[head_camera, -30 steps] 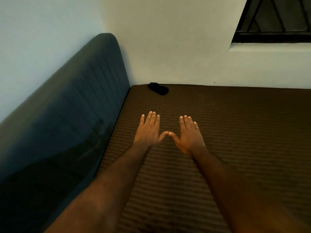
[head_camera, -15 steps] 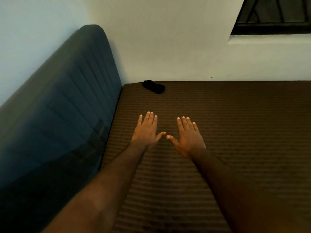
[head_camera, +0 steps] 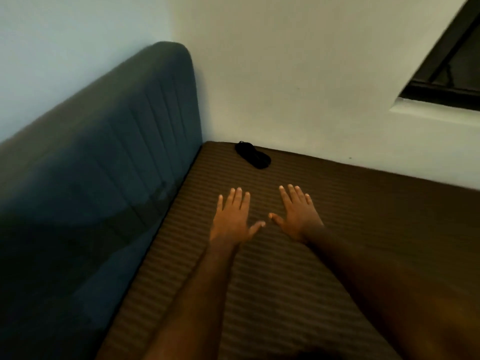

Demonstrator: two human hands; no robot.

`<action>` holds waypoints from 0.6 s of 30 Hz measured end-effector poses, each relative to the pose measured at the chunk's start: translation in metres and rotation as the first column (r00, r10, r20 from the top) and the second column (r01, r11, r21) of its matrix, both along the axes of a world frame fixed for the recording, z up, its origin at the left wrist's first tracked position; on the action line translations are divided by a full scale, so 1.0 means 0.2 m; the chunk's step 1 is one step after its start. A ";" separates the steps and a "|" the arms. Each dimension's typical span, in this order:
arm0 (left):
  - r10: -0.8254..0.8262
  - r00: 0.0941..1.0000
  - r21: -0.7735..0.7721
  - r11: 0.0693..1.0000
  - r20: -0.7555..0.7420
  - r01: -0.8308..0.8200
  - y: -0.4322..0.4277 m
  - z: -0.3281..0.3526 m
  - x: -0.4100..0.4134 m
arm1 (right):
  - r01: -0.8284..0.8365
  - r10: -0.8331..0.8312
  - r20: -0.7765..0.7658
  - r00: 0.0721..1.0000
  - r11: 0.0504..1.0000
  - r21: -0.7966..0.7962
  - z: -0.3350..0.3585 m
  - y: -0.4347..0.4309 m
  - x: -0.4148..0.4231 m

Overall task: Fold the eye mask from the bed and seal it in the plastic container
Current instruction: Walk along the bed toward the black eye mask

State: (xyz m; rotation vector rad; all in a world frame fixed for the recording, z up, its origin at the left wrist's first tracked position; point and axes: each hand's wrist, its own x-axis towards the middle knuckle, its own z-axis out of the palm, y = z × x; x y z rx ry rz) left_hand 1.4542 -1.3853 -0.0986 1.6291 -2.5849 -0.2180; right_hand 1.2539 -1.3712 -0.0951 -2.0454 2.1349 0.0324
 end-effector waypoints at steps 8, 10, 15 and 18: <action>0.182 0.983 0.218 0.958 0.039 -0.186 -0.34 -0.66 -0.25 | -0.154 0.149 0.045 0.988 0.978 0.138 -0.55 -0.49 -0.24; 0.204 0.974 0.260 0.939 0.099 -0.224 -0.42 -0.83 -0.31 | -0.148 0.135 0.077 0.988 0.971 0.189 -0.69 -0.69 -0.30; 0.259 0.953 0.339 0.892 0.157 -0.298 -0.58 -1.28 -0.41 | -0.161 0.155 0.047 0.987 0.967 0.200 -1.25 -0.87 -0.34; 0.260 0.962 0.261 0.926 0.088 -0.274 -0.72 -1.40 -0.42 | -0.181 0.180 -0.019 0.984 0.982 -0.052 -1.47 -0.83 -0.34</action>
